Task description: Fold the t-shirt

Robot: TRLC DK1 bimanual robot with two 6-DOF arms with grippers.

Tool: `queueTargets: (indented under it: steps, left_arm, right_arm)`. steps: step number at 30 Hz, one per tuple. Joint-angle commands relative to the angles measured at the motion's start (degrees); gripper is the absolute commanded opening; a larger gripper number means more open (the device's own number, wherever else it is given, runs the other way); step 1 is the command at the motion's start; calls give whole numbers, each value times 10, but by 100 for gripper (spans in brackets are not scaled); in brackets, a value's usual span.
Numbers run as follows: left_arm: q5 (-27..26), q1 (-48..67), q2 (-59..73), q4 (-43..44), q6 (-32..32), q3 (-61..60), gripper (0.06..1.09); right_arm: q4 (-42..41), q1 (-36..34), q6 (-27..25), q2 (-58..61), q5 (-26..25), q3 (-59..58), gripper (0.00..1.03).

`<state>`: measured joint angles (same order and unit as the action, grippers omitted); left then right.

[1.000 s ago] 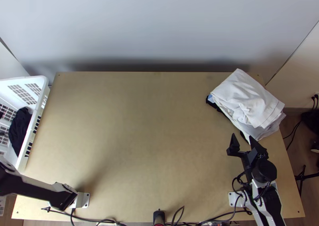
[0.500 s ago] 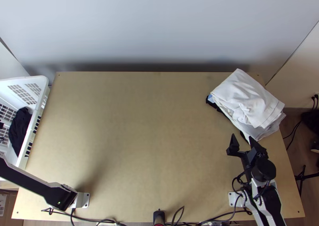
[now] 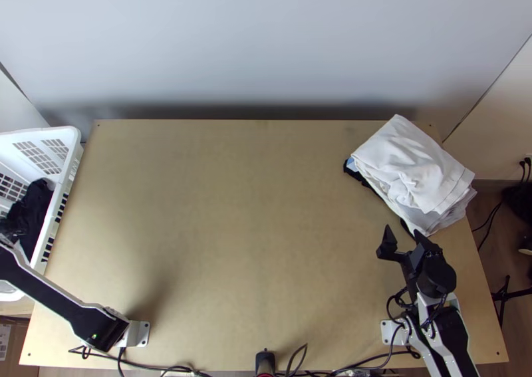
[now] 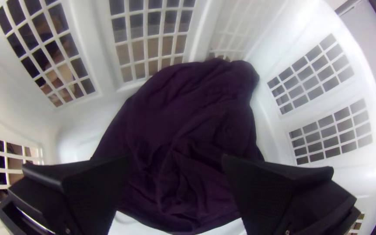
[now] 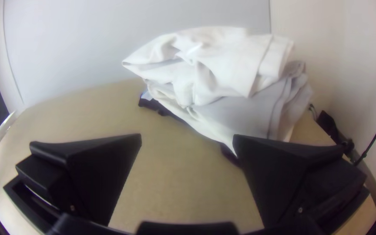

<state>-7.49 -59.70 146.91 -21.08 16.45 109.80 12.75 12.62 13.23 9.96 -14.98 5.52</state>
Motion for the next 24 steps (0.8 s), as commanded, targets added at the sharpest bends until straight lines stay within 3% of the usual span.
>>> queueTargets:
  steps: [1, 20, 21, 22, 23, 24]
  left_arm:
    - [-4, 18, 74, -5, 2, 56, 103]
    - [-2, 21, 212, -8, -16, 158, 100]
    - [-2, 20, 211, -12, -16, 158, 84]
    - [-1, 20, 210, -12, -15, 157, 55]
    - [8, 19, 208, -8, -12, 158, 13]
    - [9, 18, 203, -10, -11, 157, 10]
  right_arm:
    - [0, -10, -1, 15, 0, 0, 98]
    - [1, -21, -1, 34, 0, 0, 98]
    - [1, -21, -1, 34, 0, 0, 98]
    - [1, -22, -1, 34, 0, 0, 98]
    - [1, -22, -1, 34, 0, 0, 98]
    - [1, -22, -1, 34, 0, 0, 98]
